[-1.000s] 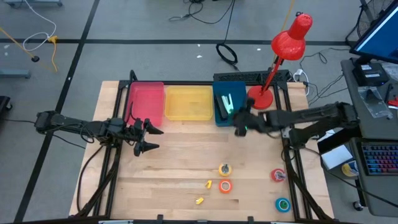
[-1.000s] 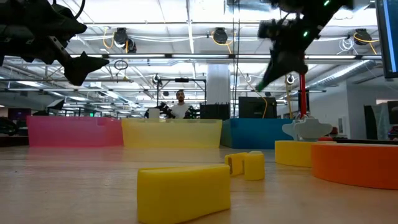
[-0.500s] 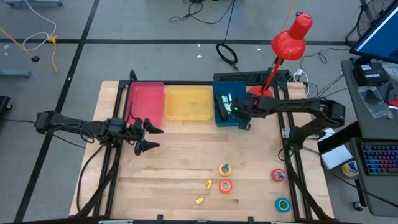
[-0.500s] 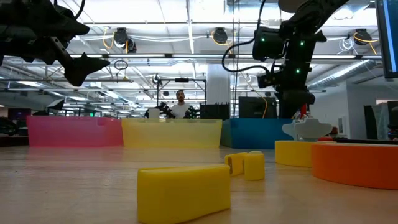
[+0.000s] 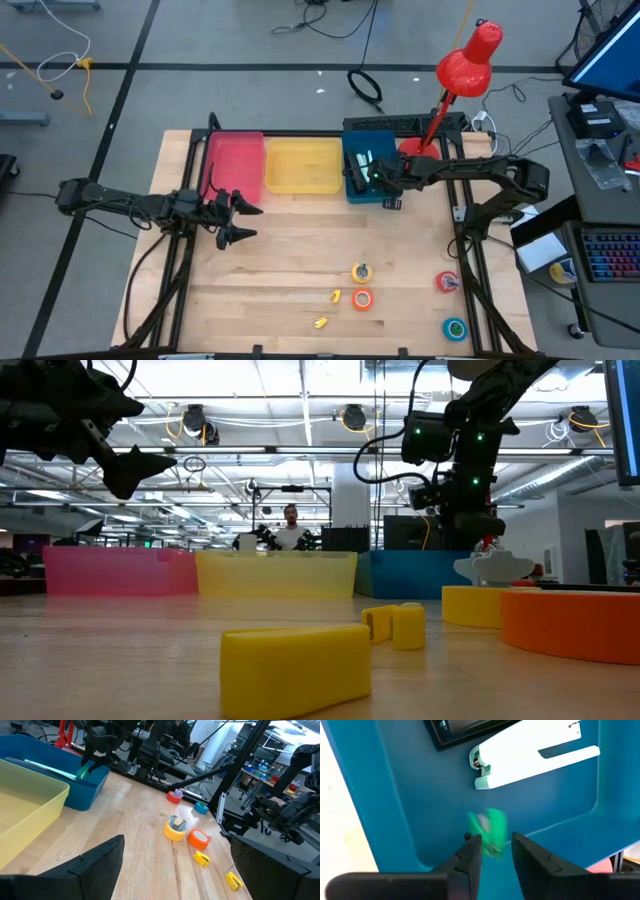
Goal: Pick and place Stapler, Stapler remover, tape
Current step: Put the left green small stapler into the blue bin, then put the green small stapler into the blue bin
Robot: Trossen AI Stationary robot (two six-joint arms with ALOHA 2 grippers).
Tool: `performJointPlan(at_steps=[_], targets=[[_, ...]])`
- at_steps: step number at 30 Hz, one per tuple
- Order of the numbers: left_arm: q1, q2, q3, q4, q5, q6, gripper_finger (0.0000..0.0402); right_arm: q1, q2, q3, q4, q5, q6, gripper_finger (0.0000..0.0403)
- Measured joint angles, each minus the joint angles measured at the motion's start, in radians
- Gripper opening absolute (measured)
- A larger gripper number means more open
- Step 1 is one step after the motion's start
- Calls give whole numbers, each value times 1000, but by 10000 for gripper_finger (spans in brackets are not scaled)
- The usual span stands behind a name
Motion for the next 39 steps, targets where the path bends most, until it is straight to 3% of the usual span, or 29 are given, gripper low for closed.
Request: performJointPlan(at_steps=[7,14,18,25,28,31,36,39], targets=[[0,0,0,0,0,0,363,3,-20,0,0,4,1,147],[0,0,0,-3,2,13,363,87,-169,1,-142,-48,240,160],[0,0,0,-5,2,15,363,154,-299,1,-223,-214,456,152],[0,0,0,-21,3,32,363,269,-496,1,-331,-658,891,141],[0,0,0,-38,4,34,363,362,-550,1,-359,-818,1060,139],[0,0,0,-55,4,35,363,493,-589,1,-360,-889,1223,139],[0,0,0,-91,5,35,363,746,-616,1,-318,-909,1472,139],[0,0,0,-106,5,36,363,898,-607,1,-259,-858,1590,139]])
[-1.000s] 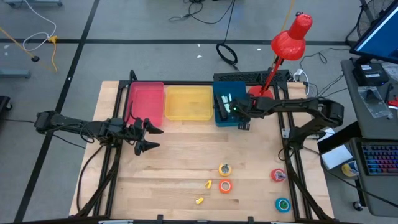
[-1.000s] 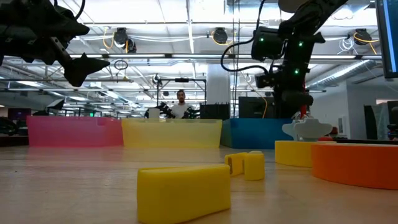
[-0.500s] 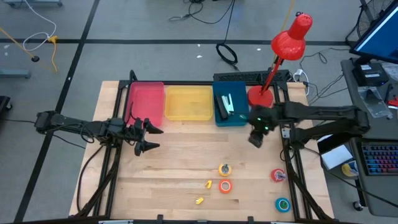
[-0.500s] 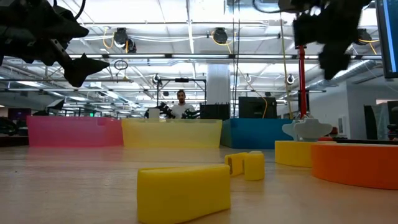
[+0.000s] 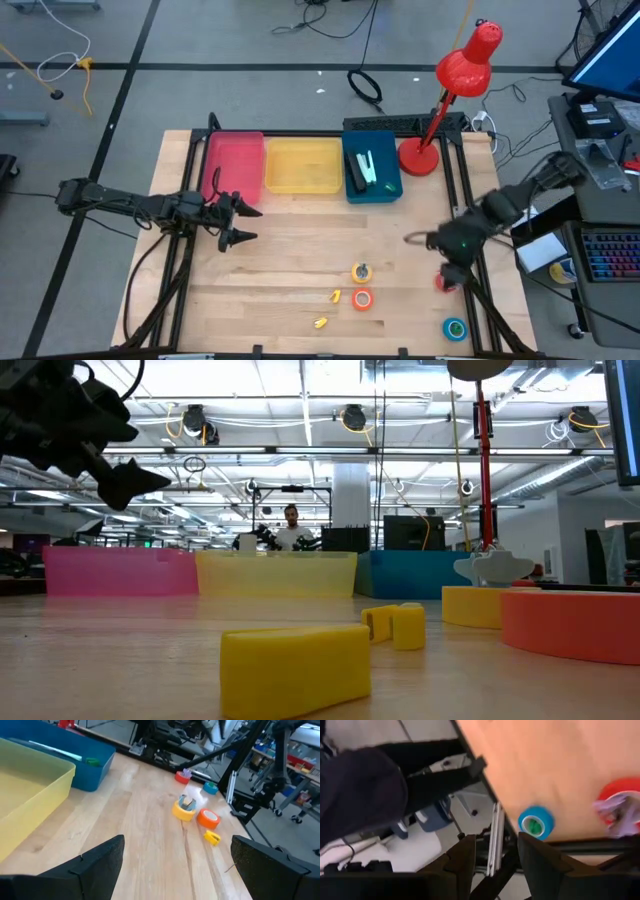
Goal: Pick and place Stapler, Stapler remover, tape
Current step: Put the green small stapler into the blue bin
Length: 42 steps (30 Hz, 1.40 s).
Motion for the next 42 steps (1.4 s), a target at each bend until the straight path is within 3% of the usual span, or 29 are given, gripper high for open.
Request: performJointPlan(at_steps=[8,16,25,42], targets=[[0,0,0,-42,0,0,363,322,108,0,147,181,206,139],[0,0,0,-53,-3,19,363,498,287,0,180,187,306,139],[0,0,0,-53,-32,23,363,567,446,0,178,314,196,139],[0,0,0,-53,-33,0,363,617,570,0,183,319,68,139]])
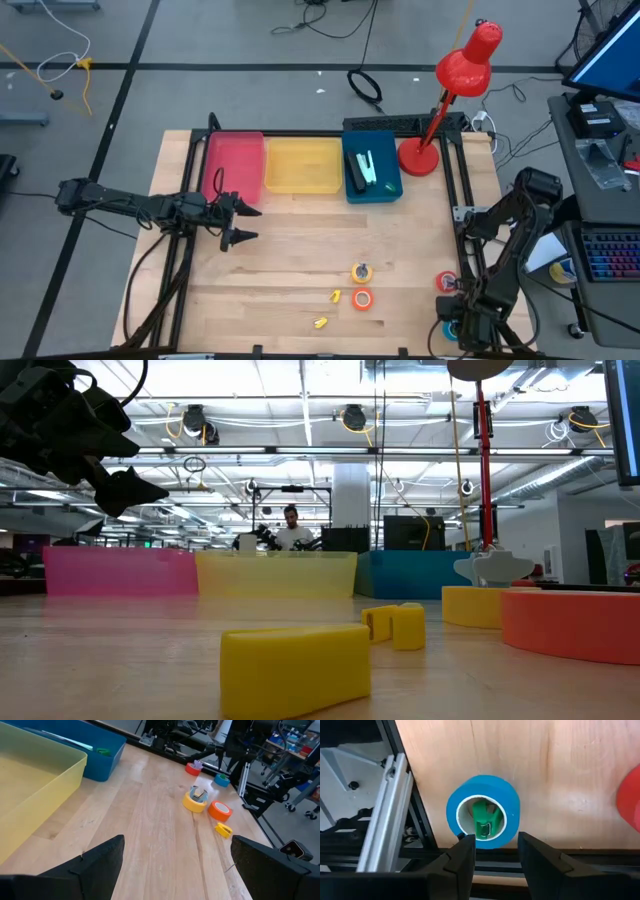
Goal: Pick and place Stapler, Stapler remover, tape
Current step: Put the green small stapler into the blue bin
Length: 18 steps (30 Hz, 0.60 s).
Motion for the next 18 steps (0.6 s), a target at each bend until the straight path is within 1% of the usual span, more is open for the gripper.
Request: performJointPlan(at_steps=[4,8,13,18], targets=[[0,0,0,0,0,-2,363,0,2,0,10,10,-8,139],[0,0,0,0,0,-2,363,0,2,0,56,27,-19,139],[0,0,0,0,-3,-2,363,5,2,0,45,32,-20,139],[0,0,0,1,-3,-1,363,14,2,0,40,76,-19,139]])
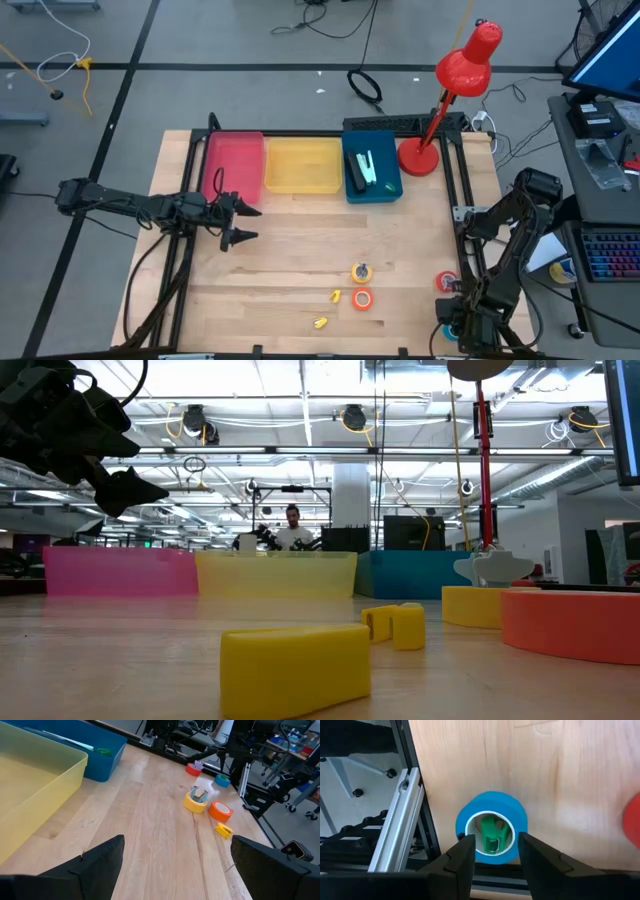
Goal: Pick and place Stapler, Stapler remover, tape
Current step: Put the green small stapler into the blue bin
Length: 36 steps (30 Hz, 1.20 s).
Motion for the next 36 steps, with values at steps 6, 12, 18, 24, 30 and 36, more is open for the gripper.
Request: performJointPlan(at_steps=[6,12,18,24,30,36], targets=[[0,0,0,0,0,0,363,1,0,0,7,-3,13,139],[0,0,0,0,0,0,363,20,0,0,8,-2,25,139],[0,0,0,0,-1,10,363,26,0,0,8,2,46,139],[0,0,0,0,-1,10,363,27,0,0,4,28,44,139],[0,0,0,0,-1,9,363,27,0,-59,94,23,69,139],[0,0,0,0,-1,3,363,27,-6,-129,222,18,128,138]])
